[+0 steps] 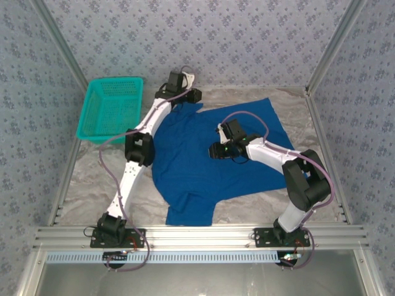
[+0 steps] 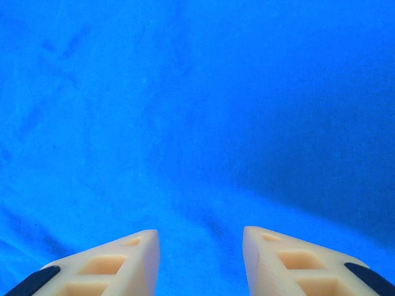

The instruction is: Fold the inside-out t-shirt

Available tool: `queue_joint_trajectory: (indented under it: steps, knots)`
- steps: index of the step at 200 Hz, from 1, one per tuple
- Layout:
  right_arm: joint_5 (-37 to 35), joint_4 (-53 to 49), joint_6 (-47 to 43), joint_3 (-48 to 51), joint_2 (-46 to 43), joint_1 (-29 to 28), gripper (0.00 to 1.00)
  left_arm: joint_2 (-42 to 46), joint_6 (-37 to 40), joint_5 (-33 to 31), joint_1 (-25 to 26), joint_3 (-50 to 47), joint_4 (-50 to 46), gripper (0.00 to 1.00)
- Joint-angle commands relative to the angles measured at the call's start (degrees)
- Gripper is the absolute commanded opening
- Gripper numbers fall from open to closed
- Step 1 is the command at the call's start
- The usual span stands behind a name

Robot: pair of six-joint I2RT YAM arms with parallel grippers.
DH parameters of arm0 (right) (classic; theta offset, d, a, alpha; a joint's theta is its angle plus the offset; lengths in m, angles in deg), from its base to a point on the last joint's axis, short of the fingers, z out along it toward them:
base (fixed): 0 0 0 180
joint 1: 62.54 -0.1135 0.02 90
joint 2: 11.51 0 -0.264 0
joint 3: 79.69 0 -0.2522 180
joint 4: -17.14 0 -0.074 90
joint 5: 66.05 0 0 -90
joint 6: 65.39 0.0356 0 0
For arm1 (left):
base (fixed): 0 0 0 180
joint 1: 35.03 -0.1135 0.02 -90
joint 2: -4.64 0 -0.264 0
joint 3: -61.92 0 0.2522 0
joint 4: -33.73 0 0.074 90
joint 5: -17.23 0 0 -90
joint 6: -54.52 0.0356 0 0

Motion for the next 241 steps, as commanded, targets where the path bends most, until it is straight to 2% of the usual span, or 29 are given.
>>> queue_joint_trajectory:
  steps: [1, 21, 44, 60, 74, 90, 107, 153, 179, 198, 241]
  knots:
    - [-2.22, -2.14, 0.43, -0.39, -0.37, 0.15, 0.42, 1.01, 0.38, 6.37, -1.49, 2.36, 4.16, 0.29]
    - [-7.42, -5.87, 2.05, -1.88, 0.22, 1.54, 0.42, 1.78, 0.43, 5.83, -2.08, 4.64, -0.93, 0.43]
    - [-9.27, -7.58, 3.65, -2.24, 1.16, 5.81, 0.42, 5.7, -0.35, -1.6, -2.94, 3.9, -11.41, 0.49]
    - [-8.83, -8.61, 4.06, -2.69, 2.64, 9.45, 0.42, 10.27, -1.3, -5.66, -3.48, -3.08, -16.0, 0.49]
    - [-8.84, -9.16, 3.24, -2.8, 3.38, 11.75, 0.42, 15.19, -2.54, -7.55, -4.08, -13.65, -13.99, 0.49]
    - [-8.96, -9.61, 1.91, -2.83, 3.7, 13.49, 0.42, 19.36, -4.19, -7.58, -4.9, -23.39, -9.27, 0.48]
    - [-8.53, -9.8, 0.96, -2.64, 3.66, 14.77, 0.42, 19.87, -4.92, -7.74, -5.5, -25.75, -10.28, 0.44]
    - [-8.92, -11.68, 0.56, -4.06, 6.54, 18.07, 0.42, 13.82, -6.72, -3.49, -5.99, -21.26, -14.99, 0.3]
    - [-10.04, -13.81, 1.7, -5.04, 8.49, 19.67, 0.41, 9.76, -7.51, -2.7, -6.14, -16.89, -17.03, 0.27]
    - [-10.58, -15.77, 2.9, -5.27, 9.69, 20.93, 0.41, 7.31, -7.88, -3.47, -6.36, -14.2, -19.29, 0.25]
    - [-11.93, -17.88, 5.32, -1.97, 8.37, 24.19, 0.4, 8.07, -7.91, -9.19, -7.33, -17.99, -18.78, 0.23]
